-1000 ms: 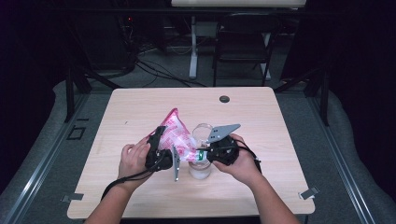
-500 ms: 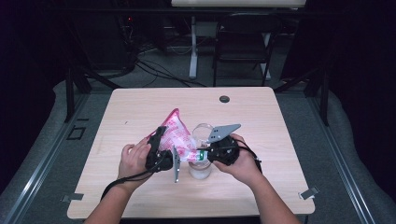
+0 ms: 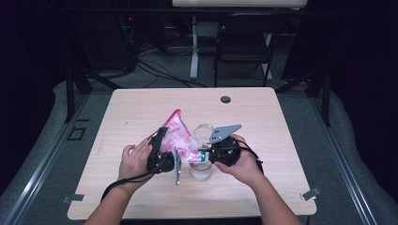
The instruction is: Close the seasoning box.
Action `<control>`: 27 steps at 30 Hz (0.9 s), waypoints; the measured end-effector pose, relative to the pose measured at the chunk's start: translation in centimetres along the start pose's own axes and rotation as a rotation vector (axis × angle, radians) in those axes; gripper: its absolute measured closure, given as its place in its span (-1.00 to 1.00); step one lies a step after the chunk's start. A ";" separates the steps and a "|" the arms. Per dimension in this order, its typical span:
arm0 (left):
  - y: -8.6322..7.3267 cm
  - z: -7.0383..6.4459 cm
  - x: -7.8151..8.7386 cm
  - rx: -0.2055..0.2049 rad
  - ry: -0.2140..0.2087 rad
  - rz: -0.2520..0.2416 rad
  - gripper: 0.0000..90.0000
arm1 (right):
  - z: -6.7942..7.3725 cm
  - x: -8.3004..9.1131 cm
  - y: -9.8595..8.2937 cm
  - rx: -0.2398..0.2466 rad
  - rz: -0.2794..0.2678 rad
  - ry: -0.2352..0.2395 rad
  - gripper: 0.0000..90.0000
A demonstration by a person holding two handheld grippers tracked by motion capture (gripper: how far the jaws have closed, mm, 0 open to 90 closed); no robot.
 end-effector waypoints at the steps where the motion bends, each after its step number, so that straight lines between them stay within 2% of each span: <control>1: 0.0 0.0 0.0 -0.001 0.003 -0.002 0.36 | 0.0 0.0 0.0 -0.001 -0.002 0.000 1.00; 11: 0.1 0.0 0.1 -0.010 0.002 -0.007 0.36 | -0.1 0.0 -0.1 0.001 0.008 0.004 1.00; 27: 0.4 0.4 0.3 -0.055 0.031 -0.019 0.37 | -0.1 -0.1 -0.2 -0.008 0.002 0.011 1.00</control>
Point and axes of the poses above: each handheld gripper's, and its own axes: x roughly backward along the jaws, y roughly out of its top, z roughly to its left, the point moved 7 cm from there along -x, roughly forward along the jaws, and after that the axes turned 12 degrees about y, right-handed, at the moved point
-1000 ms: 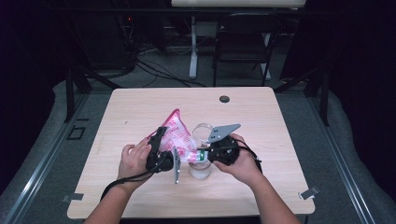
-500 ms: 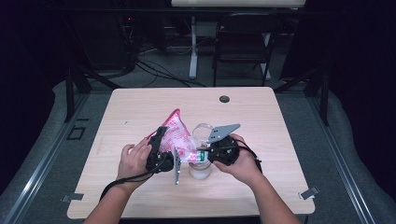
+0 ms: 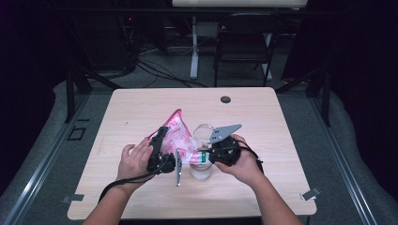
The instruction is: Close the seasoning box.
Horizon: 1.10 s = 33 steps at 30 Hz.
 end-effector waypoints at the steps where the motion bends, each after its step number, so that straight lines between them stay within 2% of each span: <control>1: 0.0 0.0 0.0 -0.001 0.002 -0.001 0.37 | 0.0 0.0 0.0 0.000 0.001 0.002 1.00; 6: 0.1 0.1 0.0 -0.007 0.014 -0.007 0.37 | 0.0 0.0 -0.2 0.006 0.021 0.006 1.00; 20: 0.3 0.3 0.0 -0.018 0.021 -0.010 0.37 | -0.2 0.1 -0.2 -0.004 0.006 0.003 1.00; 33: 0.4 0.4 0.0 -0.019 0.028 -0.018 0.37 | -0.3 0.1 -0.4 -0.001 0.023 0.002 1.00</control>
Point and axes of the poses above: each handheld gripper's, and its own axes: x roughly backward along the jaws, y roughly out of its top, z roughly to its left, the point moved 7 cm from there along -x, roughly forward along the jaws, and after that the axes turned 12 degrees about y, right-handed, at the moved point
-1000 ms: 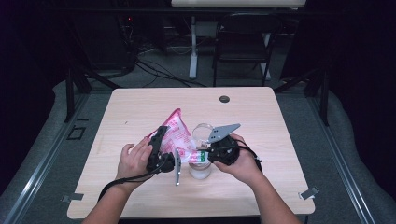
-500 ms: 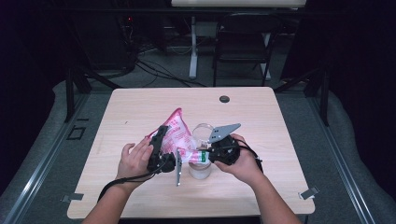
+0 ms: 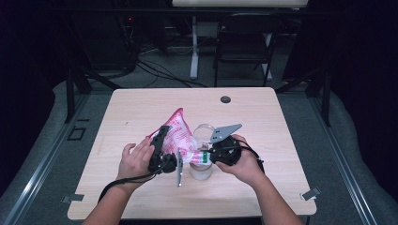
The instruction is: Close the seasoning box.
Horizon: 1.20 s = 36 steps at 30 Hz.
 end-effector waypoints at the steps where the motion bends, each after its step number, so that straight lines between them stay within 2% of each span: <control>1: 0.0 0.0 0.0 -0.001 0.000 -0.001 0.37 | 0.0 0.0 0.0 0.001 0.003 0.002 1.00; 9: 0.0 0.1 0.1 -0.006 -0.008 0.007 0.37 | 0.0 -0.1 0.0 0.000 0.001 0.000 1.00; 14: 0.0 0.3 0.1 -0.009 0.007 -0.005 0.37 | 0.0 -0.1 0.0 0.001 0.001 0.002 1.00; 18: 0.0 0.3 0.1 -0.003 0.003 -0.002 0.37 | 0.0 -0.1 0.0 0.002 0.000 0.004 1.00; 29: 0.1 0.4 0.2 -0.024 0.001 -0.004 0.37 | 0.0 -0.2 -0.1 -0.005 0.003 0.005 1.00; 36: 0.2 0.6 0.2 -0.023 0.016 -0.009 0.37 | -0.1 -0.2 -0.2 -0.004 0.008 0.006 1.00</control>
Point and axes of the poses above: each handheld gripper's, and its own axes: x roughly backward along the jaws, y roughly out of its top, z roughly to its left, the point moved 7 cm from there along -x, roughly forward along the jaws, and after that the axes turned 12 degrees about y, right-handed, at the moved point
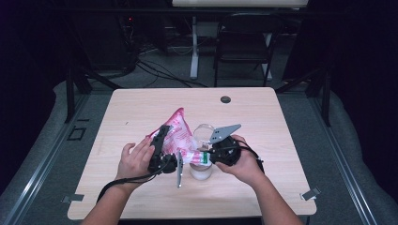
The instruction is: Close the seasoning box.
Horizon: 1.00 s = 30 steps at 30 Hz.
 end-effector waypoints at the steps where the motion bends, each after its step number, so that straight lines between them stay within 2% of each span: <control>1: 0.0 0.0 0.0 0.000 0.002 -0.001 0.37 | 0.0 0.0 0.0 0.000 0.000 0.000 1.00; 30: 0.2 0.0 -0.1 0.003 -0.003 -0.006 0.37 | -0.2 -0.3 -0.5 -0.013 0.025 0.008 1.00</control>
Point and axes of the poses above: each handheld gripper's, and its own axes: x roughly backward along the jaws, y roughly out of its top, z roughly to its left, the point moved 7 cm from there along -x, roughly forward along the jaws, and after that the axes turned 12 degrees about y, right-handed, at the moved point
